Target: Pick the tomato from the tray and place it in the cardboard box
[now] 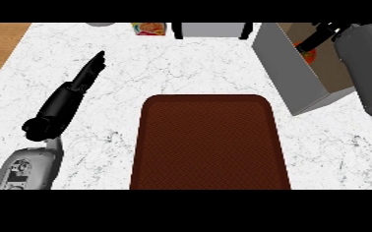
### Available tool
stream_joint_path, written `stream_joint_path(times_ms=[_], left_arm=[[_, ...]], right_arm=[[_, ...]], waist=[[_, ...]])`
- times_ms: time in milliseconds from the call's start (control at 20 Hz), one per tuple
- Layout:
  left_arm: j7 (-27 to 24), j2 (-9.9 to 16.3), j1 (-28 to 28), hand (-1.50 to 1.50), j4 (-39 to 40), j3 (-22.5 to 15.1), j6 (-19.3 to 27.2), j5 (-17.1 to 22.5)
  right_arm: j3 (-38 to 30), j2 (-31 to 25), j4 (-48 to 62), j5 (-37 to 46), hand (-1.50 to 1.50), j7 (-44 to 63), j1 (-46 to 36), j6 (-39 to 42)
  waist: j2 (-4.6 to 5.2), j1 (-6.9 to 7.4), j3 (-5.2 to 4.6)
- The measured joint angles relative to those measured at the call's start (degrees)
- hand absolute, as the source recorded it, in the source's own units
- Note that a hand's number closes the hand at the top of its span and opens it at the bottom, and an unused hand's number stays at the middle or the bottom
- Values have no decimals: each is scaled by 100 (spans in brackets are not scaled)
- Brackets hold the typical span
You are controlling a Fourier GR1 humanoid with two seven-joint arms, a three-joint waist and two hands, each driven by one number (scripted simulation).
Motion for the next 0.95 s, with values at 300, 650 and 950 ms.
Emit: stream_joint_path(times_ms=[300,650,950], left_arm=[[22,-64,15,0,3,-31,39,-62],[-81,-39,84,0,41,42,43,-42],[-30,35,51,0,16,117,-58,32]], right_arm=[[-309,-20,-362,-429,-150,-1125,303,-333],[-1840,165,-1099,-1929,-150,-1893,269,-1719],[-2776,73,-1391,-2887,-150,-2437,686,-2220]], waist=[[-2,-28,7],[-9,-73,21],[-7,-68,10]])
